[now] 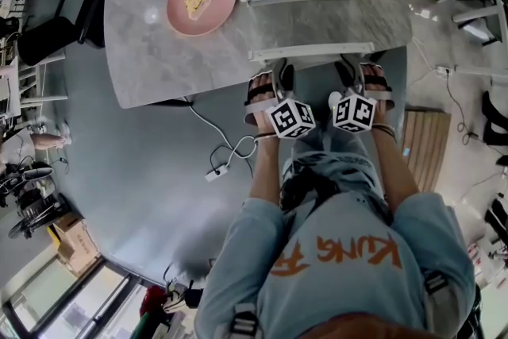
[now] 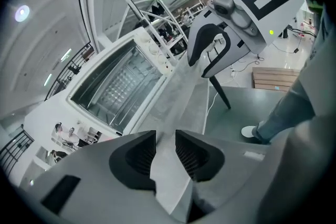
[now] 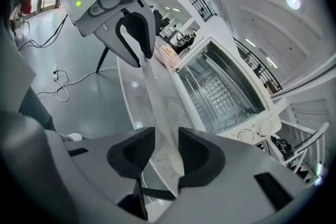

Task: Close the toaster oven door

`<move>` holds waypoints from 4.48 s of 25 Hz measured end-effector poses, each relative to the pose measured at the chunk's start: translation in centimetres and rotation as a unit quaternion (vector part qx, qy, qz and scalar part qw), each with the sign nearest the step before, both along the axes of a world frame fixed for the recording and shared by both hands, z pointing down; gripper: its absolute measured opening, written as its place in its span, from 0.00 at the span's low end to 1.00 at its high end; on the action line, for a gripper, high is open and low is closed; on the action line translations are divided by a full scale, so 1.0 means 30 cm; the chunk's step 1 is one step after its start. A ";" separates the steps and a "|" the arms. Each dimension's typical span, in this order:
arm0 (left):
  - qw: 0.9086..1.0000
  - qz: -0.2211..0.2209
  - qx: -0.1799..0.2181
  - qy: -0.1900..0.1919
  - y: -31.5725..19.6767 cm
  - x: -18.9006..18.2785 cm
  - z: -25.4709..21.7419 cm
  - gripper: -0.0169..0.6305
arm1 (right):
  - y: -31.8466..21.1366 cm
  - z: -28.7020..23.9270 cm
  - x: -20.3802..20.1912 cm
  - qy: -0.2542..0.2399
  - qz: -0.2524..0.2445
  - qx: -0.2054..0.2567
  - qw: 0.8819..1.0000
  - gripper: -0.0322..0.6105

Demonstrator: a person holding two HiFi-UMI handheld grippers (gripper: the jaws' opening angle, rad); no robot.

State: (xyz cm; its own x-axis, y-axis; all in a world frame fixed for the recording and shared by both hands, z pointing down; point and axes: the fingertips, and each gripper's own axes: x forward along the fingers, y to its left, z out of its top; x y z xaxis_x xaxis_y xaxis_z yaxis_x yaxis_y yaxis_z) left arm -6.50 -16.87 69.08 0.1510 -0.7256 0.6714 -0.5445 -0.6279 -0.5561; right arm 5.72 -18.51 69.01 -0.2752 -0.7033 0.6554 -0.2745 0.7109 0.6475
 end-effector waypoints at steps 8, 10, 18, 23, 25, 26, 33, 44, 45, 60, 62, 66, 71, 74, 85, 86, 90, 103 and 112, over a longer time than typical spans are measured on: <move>0.999 0.020 0.035 -0.021 -0.055 -0.012 -0.090 0.19 | -0.062 -0.104 -0.022 0.010 -0.027 0.045 0.999 0.24; 0.999 0.021 0.042 -0.022 -0.072 -0.022 -0.097 0.19 | -0.074 -0.117 -0.030 0.016 -0.037 0.050 0.998 0.23; 0.997 0.025 0.068 -0.018 -0.134 -0.037 -0.198 0.19 | -0.133 -0.202 -0.030 0.006 -0.037 0.075 0.996 0.21; 0.997 0.009 0.078 0.022 -0.182 -0.044 -0.261 0.22 | -0.179 -0.262 -0.037 0.003 -0.045 0.095 0.994 0.22; 0.996 0.007 0.085 0.023 -0.204 -0.045 -0.284 0.22 | -0.198 -0.282 -0.038 0.003 -0.052 0.100 0.994 0.22; 0.996 0.007 0.089 0.023 -0.216 -0.046 -0.296 0.23 | -0.209 -0.293 -0.040 0.003 -0.056 0.104 0.993 0.22; 0.994 0.015 0.102 0.035 -0.306 -0.056 -0.375 0.25 | -0.304 -0.367 -0.053 0.019 -0.070 0.136 0.988 0.23; 0.992 0.040 0.123 -0.006 -0.425 -0.062 -0.439 0.26 | -0.431 -0.433 -0.061 0.046 -0.081 0.187 0.978 0.22; 0.991 0.042 0.126 -0.022 -0.438 -0.065 -0.439 0.26 | -0.441 -0.437 -0.063 0.047 -0.082 0.188 0.978 0.22; 0.987 0.042 0.131 -0.078 -0.627 -0.092 -0.477 0.25 | -0.636 -0.474 -0.076 0.094 -0.063 0.215 0.970 0.22; 0.988 0.040 0.128 -0.081 -0.633 -0.093 -0.471 0.25 | -0.641 -0.467 -0.077 0.095 -0.062 0.214 0.970 0.22; 0.986 0.038 0.133 -0.094 -0.645 -0.091 -0.461 0.25 | -0.651 -0.478 -0.082 0.087 -0.057 0.221 0.970 0.22; 0.988 0.032 0.114 -0.095 -0.665 -0.085 -0.460 0.25 | -0.654 -0.455 -0.083 0.058 -0.049 0.182 0.980 0.22; 0.990 0.046 0.095 -0.095 -0.647 -0.077 -0.444 0.26 | -0.640 -0.438 -0.079 0.048 -0.048 0.141 0.988 0.25; 0.990 0.124 0.068 -0.015 -0.557 -0.068 -0.527 0.41 | -0.560 -0.537 -0.158 -0.123 -0.043 0.012 0.991 0.51; 0.990 0.120 0.074 0.013 -0.552 -0.065 -0.553 0.41 | -0.553 -0.566 -0.174 -0.147 -0.045 0.013 0.988 0.50; 0.983 0.109 0.103 0.101 -0.538 -0.030 -0.661 0.41 | -0.540 -0.706 -0.230 -0.255 -0.044 0.025 0.966 0.37; 0.902 -0.024 0.210 0.376 -0.489 -0.076 -1.049 0.26 | -0.517 -1.008 -0.174 -0.481 0.079 0.062 0.871 0.05; 0.823 -0.141 0.229 0.501 -0.374 -0.144 -1.002 0.03 | -0.457 -1.021 -0.049 -0.531 0.134 0.109 0.829 0.04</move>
State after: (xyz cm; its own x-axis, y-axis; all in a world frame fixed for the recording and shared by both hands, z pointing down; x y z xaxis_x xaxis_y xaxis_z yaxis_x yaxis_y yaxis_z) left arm -10.81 -28.08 39.02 0.2449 -0.9687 -0.0418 -0.9617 -0.2482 0.1167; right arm 4.25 -32.21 38.36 -0.4299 -0.9028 -0.0082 -0.9021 0.4292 0.0441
